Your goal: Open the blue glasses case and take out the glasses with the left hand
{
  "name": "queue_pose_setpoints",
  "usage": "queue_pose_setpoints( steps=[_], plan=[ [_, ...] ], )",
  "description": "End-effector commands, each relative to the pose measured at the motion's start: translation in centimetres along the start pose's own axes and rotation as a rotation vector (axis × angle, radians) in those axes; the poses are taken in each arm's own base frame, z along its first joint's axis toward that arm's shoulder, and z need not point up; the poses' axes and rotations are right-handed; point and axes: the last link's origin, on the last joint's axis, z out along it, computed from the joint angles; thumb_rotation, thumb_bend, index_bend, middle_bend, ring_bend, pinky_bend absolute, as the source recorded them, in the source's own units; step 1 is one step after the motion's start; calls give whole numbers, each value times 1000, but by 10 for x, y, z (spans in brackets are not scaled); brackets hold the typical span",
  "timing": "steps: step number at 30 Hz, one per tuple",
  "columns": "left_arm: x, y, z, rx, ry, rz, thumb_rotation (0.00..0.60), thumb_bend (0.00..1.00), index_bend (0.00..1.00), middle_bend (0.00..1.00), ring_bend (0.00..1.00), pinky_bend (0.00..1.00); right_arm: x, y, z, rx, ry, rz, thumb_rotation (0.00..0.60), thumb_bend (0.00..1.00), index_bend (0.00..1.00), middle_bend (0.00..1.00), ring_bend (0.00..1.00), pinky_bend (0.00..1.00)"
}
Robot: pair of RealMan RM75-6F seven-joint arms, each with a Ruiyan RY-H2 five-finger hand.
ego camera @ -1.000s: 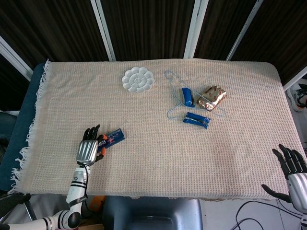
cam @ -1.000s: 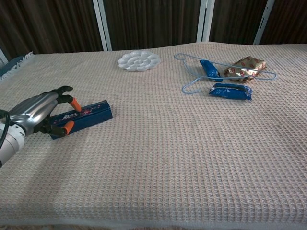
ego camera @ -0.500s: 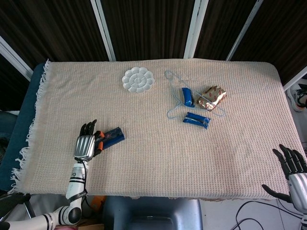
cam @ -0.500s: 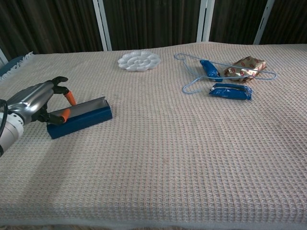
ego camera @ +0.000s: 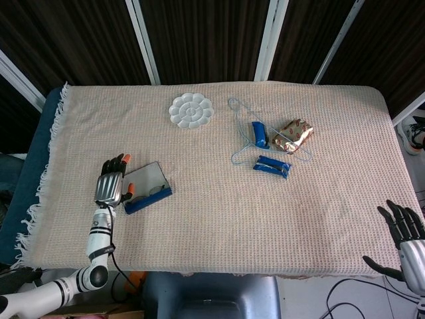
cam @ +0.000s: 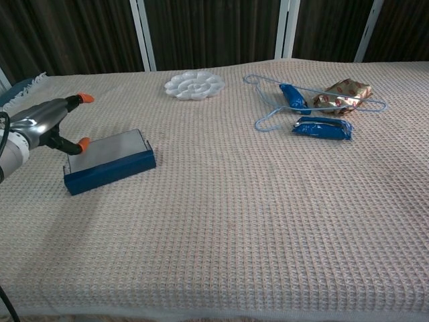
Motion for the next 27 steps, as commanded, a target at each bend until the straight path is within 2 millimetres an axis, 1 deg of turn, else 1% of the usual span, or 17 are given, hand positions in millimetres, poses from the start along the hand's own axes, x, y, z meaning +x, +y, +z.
queue_pose_setpoints(
  steps=[1,4,6,8,13,17,24,27],
  plan=[
    [14,-1,-23,-99,-30,-57,600,455,177,0,0,0,-1,-1,0,1,1,-1,600,134,0,0,0,0],
    [21,-1,-42,-167,-59,-61,600,511,275,0,0,0,-2,-2,-1,4,-2,-4,600,134,0,0,0,0],
    [22,-5,-51,-189,-79,-36,600,560,344,0,0,0,-2,-2,-2,7,-4,-5,600,134,0,0,0,0],
    [21,-12,-55,-192,-120,0,600,600,373,0,0,0,-2,-2,-3,9,-3,-6,600,135,0,0,0,0],
    [19,-25,-57,-170,-171,100,600,658,358,0,0,0,-2,-3,-4,11,-4,-5,600,134,0,0,0,0],
    [15,-34,-59,-148,-187,117,600,675,359,0,0,0,-1,-2,-3,9,0,-4,600,134,0,0,0,0],
    [8,-41,-65,-153,-208,165,600,679,371,0,0,0,-2,-3,-3,9,-1,-7,600,134,0,0,0,0],
    [7,-42,-69,-162,-214,182,600,704,385,0,0,0,-2,-3,-3,9,0,-7,600,134,0,0,0,0]
  ],
)
